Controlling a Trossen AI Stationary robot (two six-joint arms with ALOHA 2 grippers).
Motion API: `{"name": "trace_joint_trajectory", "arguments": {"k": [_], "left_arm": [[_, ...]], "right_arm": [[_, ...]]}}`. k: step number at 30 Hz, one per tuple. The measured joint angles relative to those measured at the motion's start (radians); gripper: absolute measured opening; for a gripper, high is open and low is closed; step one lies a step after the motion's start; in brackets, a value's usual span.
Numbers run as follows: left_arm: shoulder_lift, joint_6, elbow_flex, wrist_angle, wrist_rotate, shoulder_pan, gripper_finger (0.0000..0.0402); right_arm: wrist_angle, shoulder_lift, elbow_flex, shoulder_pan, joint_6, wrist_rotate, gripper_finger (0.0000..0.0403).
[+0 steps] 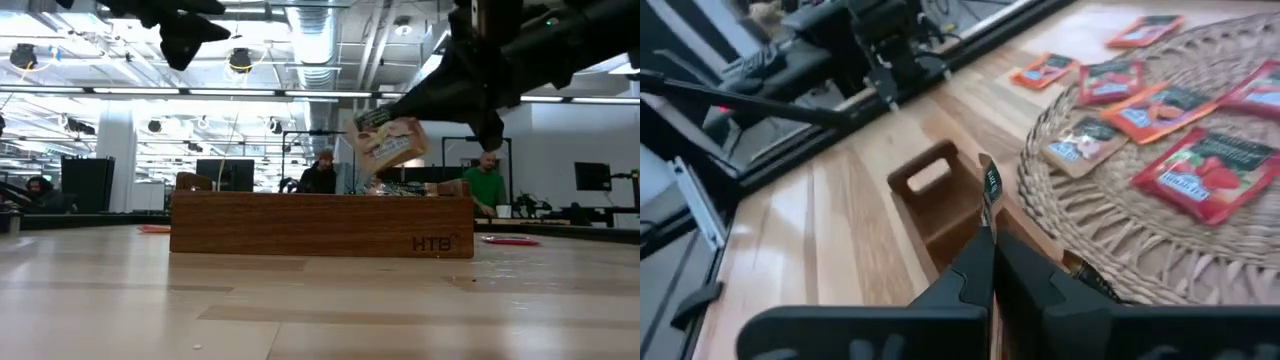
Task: Pick & Place Tea
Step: Put the gold tea bag into the right section of the wooden organizer
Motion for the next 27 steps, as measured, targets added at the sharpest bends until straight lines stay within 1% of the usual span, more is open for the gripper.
{"name": "trace_joint_trajectory", "arguments": {"k": [3, 7, 13, 16, 22, 27], "left_arm": [[-0.015, 0.006, -0.012, -0.001, 0.002, 0.0, 0.0158], [-0.016, 0.03, -0.013, 0.004, 0.005, 0.0, 0.0158], [-0.017, 0.049, -0.022, 0.007, 0.02, 0.0, 0.0158], [-0.039, 0.029, -0.091, 0.074, 0.023, 0.0, 0.0158], [-0.142, -0.015, -0.285, 0.329, 0.042, 0.0, 0.0158], [-0.251, -0.057, -0.39, 0.368, 0.047, 0.0, 0.0158]], "right_arm": [[-0.043, -0.015, 0.0, 0.011, 0.024, 0.043, 0.0], [-0.106, -0.014, 0.0, 0.018, 0.098, 0.07, 0.0], [-0.148, -0.014, 0.001, 0.023, 0.131, 0.076, 0.0], [-0.149, -0.014, 0.001, 0.025, 0.155, 0.076, 0.0], [-0.147, -0.014, 0.001, 0.047, 0.182, 0.101, 0.0], [-0.162, -0.014, 0.001, 0.064, 0.208, 0.136, 0.0]]}}
